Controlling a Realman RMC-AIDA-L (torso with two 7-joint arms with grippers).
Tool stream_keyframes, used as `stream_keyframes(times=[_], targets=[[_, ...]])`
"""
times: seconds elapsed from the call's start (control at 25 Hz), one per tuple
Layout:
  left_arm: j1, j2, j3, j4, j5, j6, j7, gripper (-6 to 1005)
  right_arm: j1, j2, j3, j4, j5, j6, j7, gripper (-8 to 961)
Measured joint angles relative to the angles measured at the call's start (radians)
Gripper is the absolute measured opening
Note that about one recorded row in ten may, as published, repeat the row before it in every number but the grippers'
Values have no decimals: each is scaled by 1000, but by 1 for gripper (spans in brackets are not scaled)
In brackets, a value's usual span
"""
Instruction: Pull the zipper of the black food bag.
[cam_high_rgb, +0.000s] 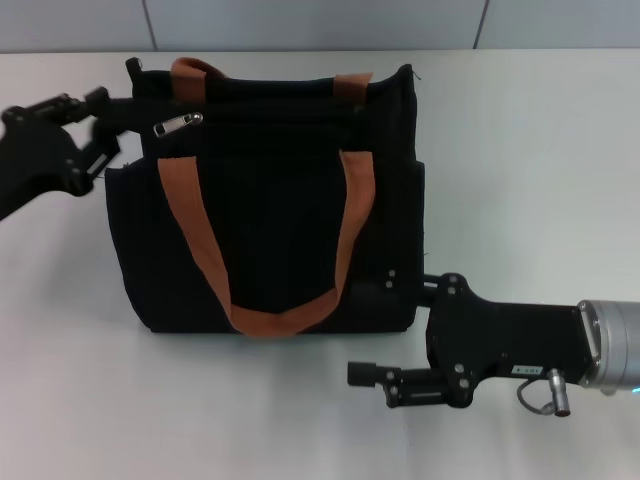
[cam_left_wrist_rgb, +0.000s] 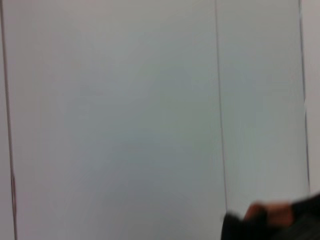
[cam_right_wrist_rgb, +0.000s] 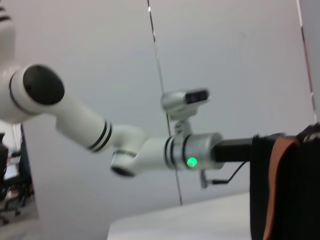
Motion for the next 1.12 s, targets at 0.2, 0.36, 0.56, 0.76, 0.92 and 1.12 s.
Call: stream_keyframes(times=[0.2, 0.36, 0.56, 0.76, 0.92, 1.12], targets=[[30, 7, 4, 0, -37, 122, 0, 264, -9, 0, 2, 6, 134, -52, 63, 770], [36, -3, 9, 0, -34, 154, 0, 127, 5, -4, 1, -29, 251, -123, 283, 770], [32, -10, 14, 0, -34, 203, -2, 10, 64, -6, -6, -142, 276, -143, 586, 769], [30, -11, 14, 0, -34, 236, 3, 10, 153, -8, -11, -185, 272, -88, 838, 768], [32, -12, 16, 0, -34, 235, 13, 10, 220, -9, -23, -195, 263, 4, 1039, 767], [36, -13, 14, 0, -34, 231, 15, 10, 291, -14, -96, -212, 253, 104, 1263, 766]])
